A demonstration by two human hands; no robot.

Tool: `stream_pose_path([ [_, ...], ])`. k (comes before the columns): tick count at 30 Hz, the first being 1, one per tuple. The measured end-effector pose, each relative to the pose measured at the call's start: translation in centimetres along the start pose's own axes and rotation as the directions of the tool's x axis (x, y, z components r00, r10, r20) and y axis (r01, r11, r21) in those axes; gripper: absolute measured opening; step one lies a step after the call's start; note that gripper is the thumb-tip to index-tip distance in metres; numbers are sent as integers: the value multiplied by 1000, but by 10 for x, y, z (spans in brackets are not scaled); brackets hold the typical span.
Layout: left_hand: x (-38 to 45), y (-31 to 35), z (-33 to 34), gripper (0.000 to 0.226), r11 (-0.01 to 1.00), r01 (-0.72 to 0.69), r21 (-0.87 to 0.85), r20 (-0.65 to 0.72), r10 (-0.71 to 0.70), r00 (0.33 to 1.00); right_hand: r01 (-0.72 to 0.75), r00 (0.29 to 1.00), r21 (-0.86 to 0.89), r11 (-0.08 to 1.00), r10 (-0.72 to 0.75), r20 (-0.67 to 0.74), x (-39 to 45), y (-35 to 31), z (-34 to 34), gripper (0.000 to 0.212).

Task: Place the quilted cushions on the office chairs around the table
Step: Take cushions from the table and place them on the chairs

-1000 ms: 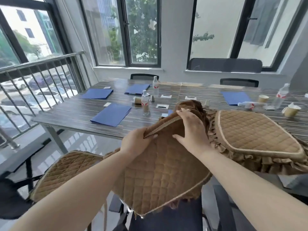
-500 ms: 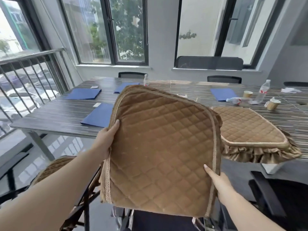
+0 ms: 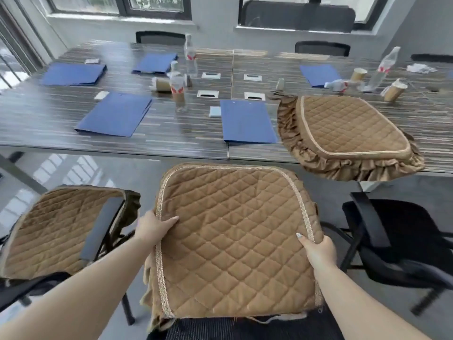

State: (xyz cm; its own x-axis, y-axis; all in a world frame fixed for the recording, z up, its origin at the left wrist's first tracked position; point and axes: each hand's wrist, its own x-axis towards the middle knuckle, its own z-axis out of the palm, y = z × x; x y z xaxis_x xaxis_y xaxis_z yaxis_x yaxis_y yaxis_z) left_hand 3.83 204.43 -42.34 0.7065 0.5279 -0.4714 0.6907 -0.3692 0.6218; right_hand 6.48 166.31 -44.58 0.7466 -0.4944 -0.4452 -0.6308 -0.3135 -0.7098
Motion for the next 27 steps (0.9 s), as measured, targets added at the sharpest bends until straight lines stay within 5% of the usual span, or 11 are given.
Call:
stream_pose_path([
  [11,62,-40,106,67,951,50,306,79,-78,994,-118,989,-132,984,104,-108,81,56,78,41],
  [16,112,-49,160,54,956,42,289,30,-53,998,-143,985,-108,984,131,-109,130,90,123,29],
  [27,178,-114,236,53,924,347,158,56,-360,931,-246,957,-299,922,280,79,200,176,164,52],
])
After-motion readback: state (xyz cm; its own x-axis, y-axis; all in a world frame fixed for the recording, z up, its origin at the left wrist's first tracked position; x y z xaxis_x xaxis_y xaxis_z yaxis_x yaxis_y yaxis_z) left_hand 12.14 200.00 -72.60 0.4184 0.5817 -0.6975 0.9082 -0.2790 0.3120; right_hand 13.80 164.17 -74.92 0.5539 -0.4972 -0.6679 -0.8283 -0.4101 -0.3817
